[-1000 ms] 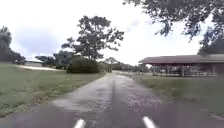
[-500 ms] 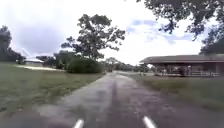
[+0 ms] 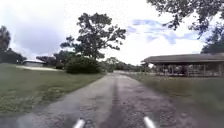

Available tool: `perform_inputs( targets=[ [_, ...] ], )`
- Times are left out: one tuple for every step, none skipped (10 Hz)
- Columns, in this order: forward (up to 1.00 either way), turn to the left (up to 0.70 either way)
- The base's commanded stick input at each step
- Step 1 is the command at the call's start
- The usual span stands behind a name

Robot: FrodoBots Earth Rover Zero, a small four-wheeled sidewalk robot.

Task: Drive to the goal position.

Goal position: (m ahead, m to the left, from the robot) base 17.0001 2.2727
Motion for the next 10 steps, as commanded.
perform_inputs(
  targets=[
    [0.7,0.0],
    [0.7,0.0],
    [0.7,0.0],
    [0.7,0.0],
    [0.7,0.0],
    [0.7,0.0],
    [0.7,0.0],
    [0.7,0.0],
    [0.7,0.0],
    [0.7,0.0]
  ],
)
